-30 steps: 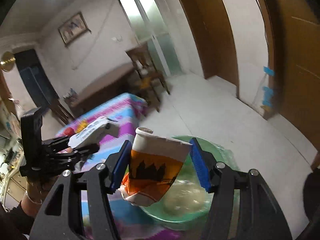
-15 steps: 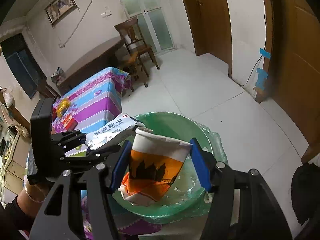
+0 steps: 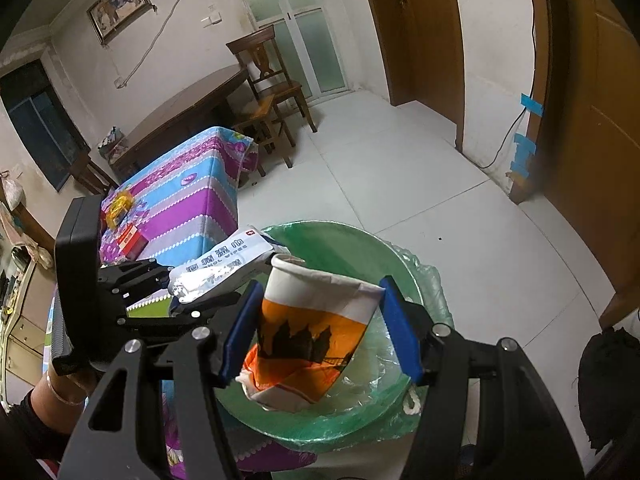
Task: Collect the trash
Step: 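Carry both items over the green bin and open both grippers to drop them, then swing both tools back over the table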
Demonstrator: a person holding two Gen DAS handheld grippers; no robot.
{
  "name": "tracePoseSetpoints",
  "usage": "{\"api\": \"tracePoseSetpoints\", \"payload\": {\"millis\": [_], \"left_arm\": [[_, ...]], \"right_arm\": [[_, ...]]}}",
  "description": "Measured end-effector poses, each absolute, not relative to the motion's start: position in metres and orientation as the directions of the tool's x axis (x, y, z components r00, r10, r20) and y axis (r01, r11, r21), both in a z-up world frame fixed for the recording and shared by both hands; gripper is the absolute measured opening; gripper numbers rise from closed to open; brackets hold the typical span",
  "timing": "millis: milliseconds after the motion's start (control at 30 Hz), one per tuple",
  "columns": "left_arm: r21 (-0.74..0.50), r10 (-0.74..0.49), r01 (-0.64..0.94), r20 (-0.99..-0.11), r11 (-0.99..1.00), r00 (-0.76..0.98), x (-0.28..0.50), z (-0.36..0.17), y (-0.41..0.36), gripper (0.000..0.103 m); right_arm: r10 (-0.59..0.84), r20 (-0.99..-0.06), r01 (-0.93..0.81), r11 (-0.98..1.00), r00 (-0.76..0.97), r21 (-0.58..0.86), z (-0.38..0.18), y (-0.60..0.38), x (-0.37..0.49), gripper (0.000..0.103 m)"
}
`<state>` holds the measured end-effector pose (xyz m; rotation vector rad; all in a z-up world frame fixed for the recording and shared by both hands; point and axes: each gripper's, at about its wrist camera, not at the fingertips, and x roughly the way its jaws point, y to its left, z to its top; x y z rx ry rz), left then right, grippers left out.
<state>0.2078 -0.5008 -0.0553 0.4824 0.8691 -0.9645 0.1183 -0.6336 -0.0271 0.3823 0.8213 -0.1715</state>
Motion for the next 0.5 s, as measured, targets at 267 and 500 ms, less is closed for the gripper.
{"api": "tracePoseSetpoints", "payload": {"millis": [267,500], "left_arm": [[0.030,-0.491,0.840,-0.800,0.541,0.345,0.208,-0.050,-0.494,0.078],[0.087,-0.480,0.838,-0.786,0.539,0.391,0.199,-0.047,-0.491,0.078]], "right_arm": [[-0.039,-0.743,0.313,0.921,0.668,0.232,-0.028,-0.630,0.118,0.071],[-0.044,-0.741,0.328,0.913,0.670,0.242,-0.028,-0.632,0.111,0.071]]}}
